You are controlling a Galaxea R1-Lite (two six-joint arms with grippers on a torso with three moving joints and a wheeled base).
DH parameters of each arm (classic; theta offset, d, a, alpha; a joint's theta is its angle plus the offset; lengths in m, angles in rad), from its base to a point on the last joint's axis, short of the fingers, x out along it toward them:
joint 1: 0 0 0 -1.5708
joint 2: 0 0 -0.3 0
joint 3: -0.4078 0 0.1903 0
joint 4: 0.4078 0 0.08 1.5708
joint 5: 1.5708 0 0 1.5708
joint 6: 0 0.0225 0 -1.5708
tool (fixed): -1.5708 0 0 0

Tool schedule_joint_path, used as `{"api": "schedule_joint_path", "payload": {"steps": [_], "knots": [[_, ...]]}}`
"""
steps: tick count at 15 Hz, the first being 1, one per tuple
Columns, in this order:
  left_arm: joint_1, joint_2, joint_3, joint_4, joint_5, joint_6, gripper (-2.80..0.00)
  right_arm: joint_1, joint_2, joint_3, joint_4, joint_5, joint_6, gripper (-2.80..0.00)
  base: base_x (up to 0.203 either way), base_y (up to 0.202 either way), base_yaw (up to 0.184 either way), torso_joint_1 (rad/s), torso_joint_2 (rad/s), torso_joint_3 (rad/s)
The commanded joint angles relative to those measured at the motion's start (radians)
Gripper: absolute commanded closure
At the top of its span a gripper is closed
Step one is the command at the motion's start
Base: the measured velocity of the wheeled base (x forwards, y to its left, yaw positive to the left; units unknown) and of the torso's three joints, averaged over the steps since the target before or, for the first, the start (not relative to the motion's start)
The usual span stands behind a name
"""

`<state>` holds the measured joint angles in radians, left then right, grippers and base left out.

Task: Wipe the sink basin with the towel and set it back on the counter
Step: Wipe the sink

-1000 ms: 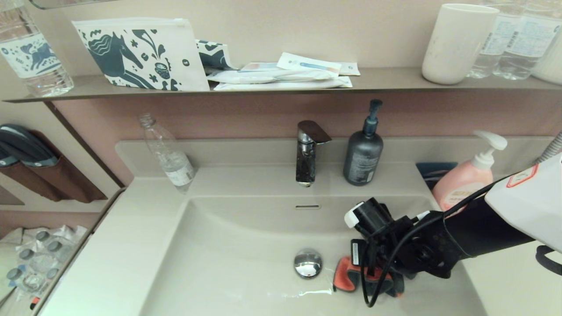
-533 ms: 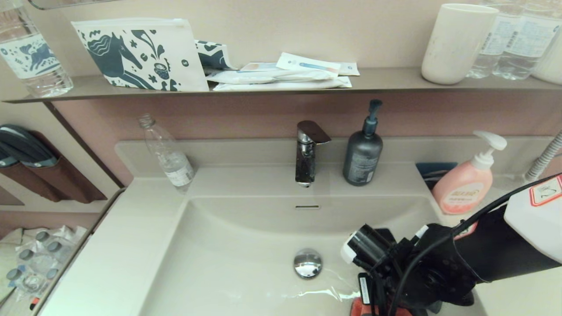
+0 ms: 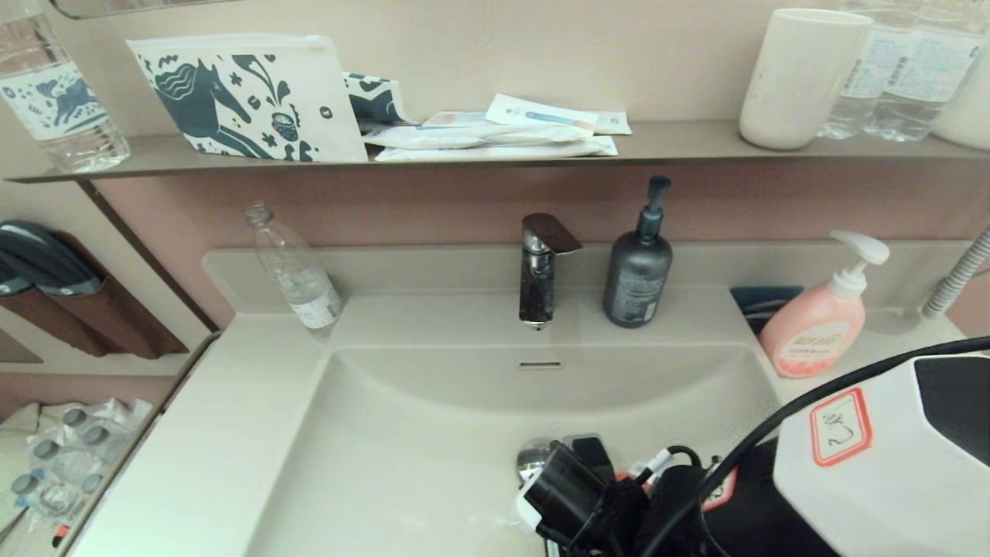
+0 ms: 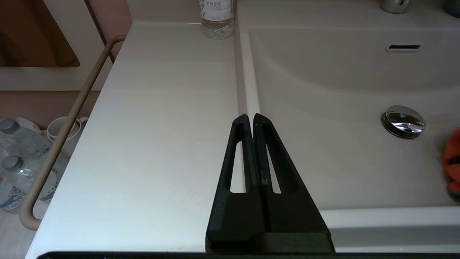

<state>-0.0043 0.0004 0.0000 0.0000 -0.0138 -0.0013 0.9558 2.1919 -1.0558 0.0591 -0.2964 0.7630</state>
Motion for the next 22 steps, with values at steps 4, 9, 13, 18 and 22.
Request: {"api": "schedule_joint_path", "payload": {"steps": [4,9,13,18,22], "knots": [[0.000,0.000,0.000,0.000,0.000,0.000,0.00,0.026,0.112,-0.238,0.006,0.048,-0.035,0.00,0.000,0.000,0.000,0.000,0.00,0.000],[0.000,0.001,0.000,0.000,0.000,0.000,0.00,0.029,0.241,-0.491,0.030,0.064,-0.059,0.00,0.000,0.000,0.000,0.000,0.00,0.000],[0.000,0.001,0.000,0.000,0.000,0.000,0.00,0.011,0.319,-0.658,0.053,0.039,-0.104,0.00,0.000,0.000,0.000,0.000,0.00,0.000],[0.000,0.000,0.000,0.000,0.000,0.000,0.00,-0.049,0.334,-0.734,0.050,-0.018,-0.144,0.00,0.000,0.000,0.000,0.000,0.00,0.000],[0.000,0.000,0.000,0.000,0.000,0.000,0.00,-0.092,0.296,-0.724,0.060,-0.042,-0.155,0.00,0.000,0.000,0.000,0.000,0.00,0.000]]}}
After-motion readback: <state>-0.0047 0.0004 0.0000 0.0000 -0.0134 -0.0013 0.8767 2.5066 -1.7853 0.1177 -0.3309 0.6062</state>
